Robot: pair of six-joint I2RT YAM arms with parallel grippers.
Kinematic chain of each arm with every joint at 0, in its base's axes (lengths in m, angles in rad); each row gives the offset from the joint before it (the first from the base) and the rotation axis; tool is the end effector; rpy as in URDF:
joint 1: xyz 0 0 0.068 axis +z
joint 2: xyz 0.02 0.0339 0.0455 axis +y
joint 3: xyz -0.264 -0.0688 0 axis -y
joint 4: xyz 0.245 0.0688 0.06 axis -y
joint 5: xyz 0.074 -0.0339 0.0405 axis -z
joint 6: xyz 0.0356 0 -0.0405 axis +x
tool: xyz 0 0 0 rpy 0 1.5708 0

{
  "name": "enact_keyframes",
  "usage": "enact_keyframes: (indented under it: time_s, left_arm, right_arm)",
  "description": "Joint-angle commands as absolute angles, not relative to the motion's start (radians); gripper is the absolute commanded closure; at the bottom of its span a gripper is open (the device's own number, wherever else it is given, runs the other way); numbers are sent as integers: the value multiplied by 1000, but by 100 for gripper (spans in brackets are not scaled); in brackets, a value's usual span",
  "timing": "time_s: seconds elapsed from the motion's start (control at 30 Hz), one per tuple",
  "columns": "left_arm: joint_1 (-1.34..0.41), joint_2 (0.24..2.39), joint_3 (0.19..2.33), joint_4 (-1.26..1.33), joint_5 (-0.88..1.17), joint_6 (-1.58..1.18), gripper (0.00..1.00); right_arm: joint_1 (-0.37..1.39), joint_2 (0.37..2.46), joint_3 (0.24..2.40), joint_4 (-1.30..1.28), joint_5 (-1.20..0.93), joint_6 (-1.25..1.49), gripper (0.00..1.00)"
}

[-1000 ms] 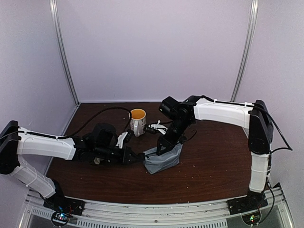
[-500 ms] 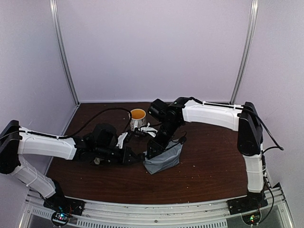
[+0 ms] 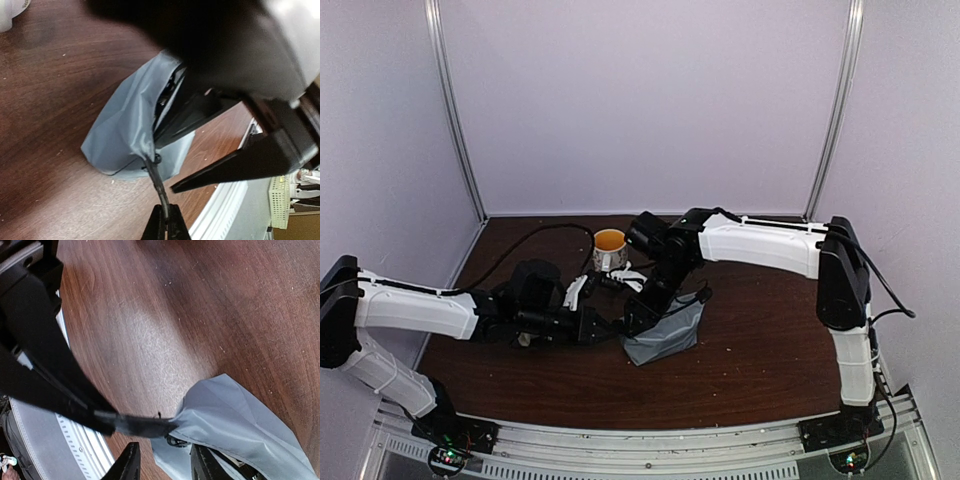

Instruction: Sort the hair-cutting tools

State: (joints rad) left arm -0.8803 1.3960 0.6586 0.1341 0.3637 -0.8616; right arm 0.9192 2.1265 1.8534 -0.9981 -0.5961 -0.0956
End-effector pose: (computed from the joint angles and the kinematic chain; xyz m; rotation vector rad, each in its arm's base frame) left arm 0.1712 -0.2271 0.1923 0.2618 2.4685 -1.2857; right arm 0.2521 0.3635 0.2306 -1.5489 2.5053 1.0061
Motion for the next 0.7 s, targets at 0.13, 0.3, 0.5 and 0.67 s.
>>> enact_keyframes:
  time_s: [0.13,0.3,0.5,0.67]
  left_arm:
    - [-884,1399,623,334,419,-907,100]
    - [-884,1382,617,312,403,-897,100]
    - [-884,1373,620,268,387,-875,100]
    - [-884,1353,636,171,334,-852,100]
  right_arm:
    - [930,2135,1833,-894,-607,-31,72]
    - [929,2128,1821,-897,-557,-28,86]
    - [918,2103,1800,-904,-504,-41,94]
    - [905,2043,1752,-907,-481,-66,98]
